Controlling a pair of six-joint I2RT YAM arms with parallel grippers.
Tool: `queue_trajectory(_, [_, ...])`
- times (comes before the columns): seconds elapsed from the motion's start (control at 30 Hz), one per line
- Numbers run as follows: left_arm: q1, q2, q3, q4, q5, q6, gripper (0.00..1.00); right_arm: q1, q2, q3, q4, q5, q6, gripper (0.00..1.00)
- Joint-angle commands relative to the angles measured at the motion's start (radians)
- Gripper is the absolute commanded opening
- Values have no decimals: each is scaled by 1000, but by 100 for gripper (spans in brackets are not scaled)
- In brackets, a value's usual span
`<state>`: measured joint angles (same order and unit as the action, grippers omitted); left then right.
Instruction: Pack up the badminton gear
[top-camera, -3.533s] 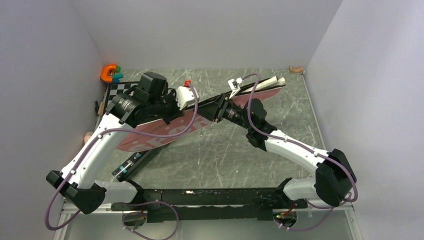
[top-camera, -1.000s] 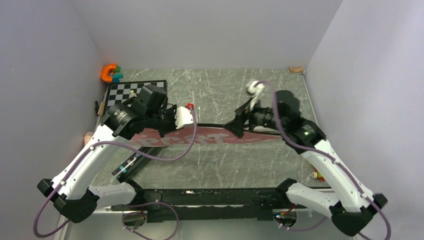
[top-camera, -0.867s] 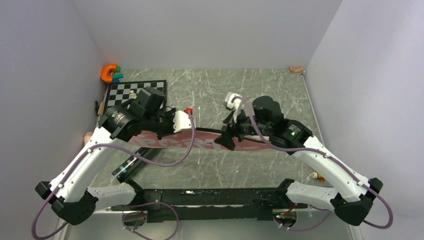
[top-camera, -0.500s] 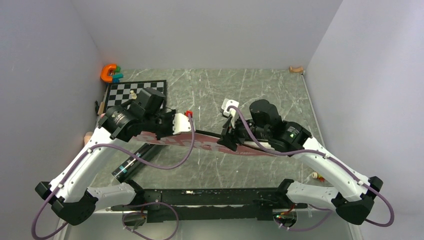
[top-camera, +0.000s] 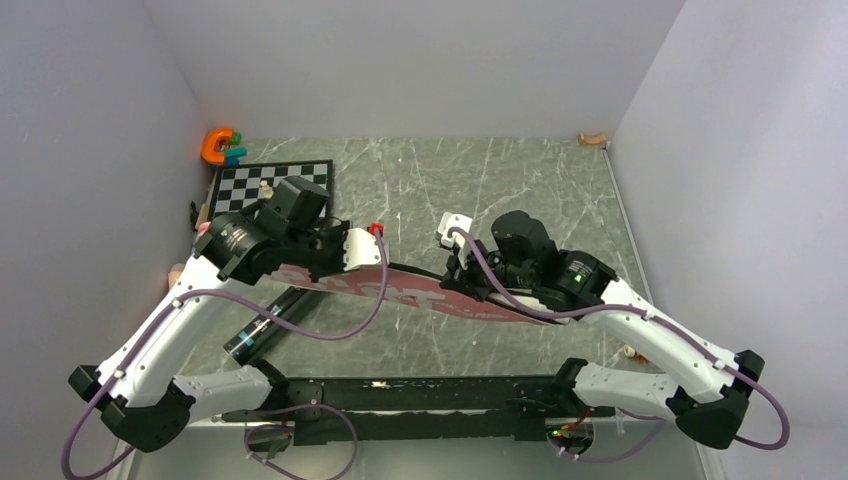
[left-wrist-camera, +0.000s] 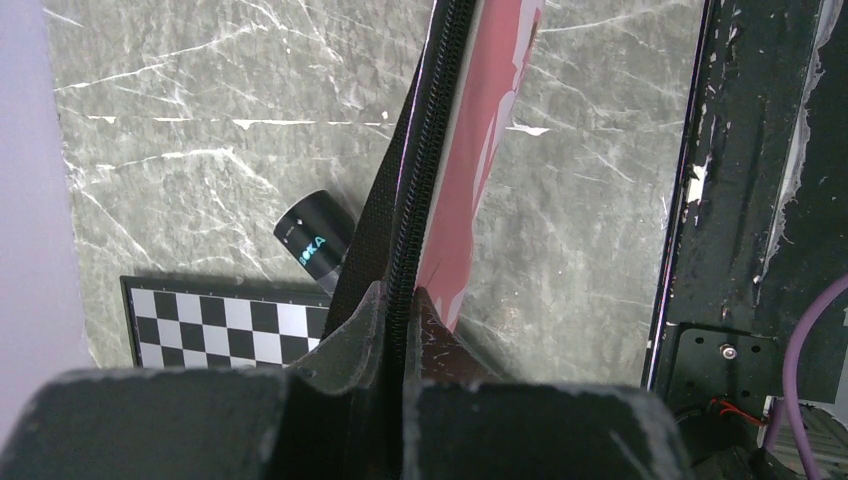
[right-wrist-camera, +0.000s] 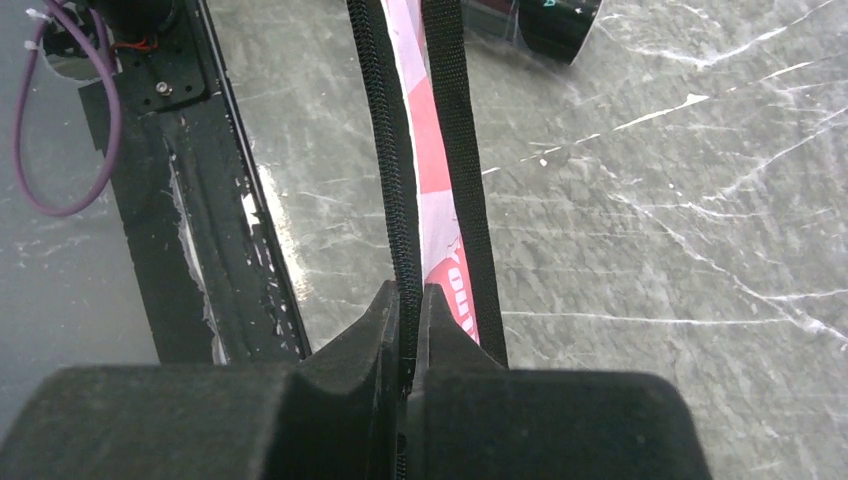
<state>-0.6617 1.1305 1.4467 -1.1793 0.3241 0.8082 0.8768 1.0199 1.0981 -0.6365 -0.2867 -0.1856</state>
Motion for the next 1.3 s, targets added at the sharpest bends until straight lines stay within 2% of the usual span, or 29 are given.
queue_trajectory(0.0, [0, -58, 35, 109, 43, -40, 0, 30, -34, 22, 44, 96, -12, 0])
queue_trajectory(0.03, [0, -57, 37, 119, 45, -51, 2, 44, -47, 20, 60, 113, -14, 0])
queue_trajectory(0.1, [0, -63, 38, 141, 61, -76, 15, 76, -65, 16, 91, 148, -19, 0])
queue_trajectory(0.17, [-1, -73, 28, 159, 92, -90, 21, 117, -71, 17, 108, 177, -26, 0])
queue_trajectory(0.2, [-1, -78, 19, 174, 103, -105, 30, 139, -70, 21, 110, 194, -28, 0])
queue_trajectory(0.23, [-1, -82, 10, 187, 112, -124, 48, 163, -66, 28, 110, 211, -32, 0])
queue_trajectory(0.33, [0, -91, -18, 226, 153, -162, 76, 244, -46, 50, 103, 278, -42, 0])
queue_trajectory(0.47, [0, -105, -63, 268, 271, -162, 90, 333, -10, 86, 87, 360, -50, 0])
queue_trajectory(0.6, [-1, -98, -80, 233, 420, -116, 98, 419, 22, 121, 72, 443, -61, 0])
queue_trajectory(0.8, [-5, -86, -99, 136, 504, -23, 99, 461, 51, 169, 53, 467, -61, 0])
queue_trajectory(0.93, [-25, -76, -90, 101, 516, -44, 96, 464, 60, 181, 59, 465, -57, 0])
queue_trajectory(1.07, [-81, -103, -114, 122, 441, -76, 85, 464, 71, 193, 61, 466, -55, 0])
queue_trajectory(1.17, [-106, -119, -140, 173, 371, -101, 68, 464, 87, 220, 58, 467, -52, 0])
queue_trajectory(1.27, [-117, -108, -141, 192, 341, -101, 63, 465, 106, 244, 55, 474, -49, 0])
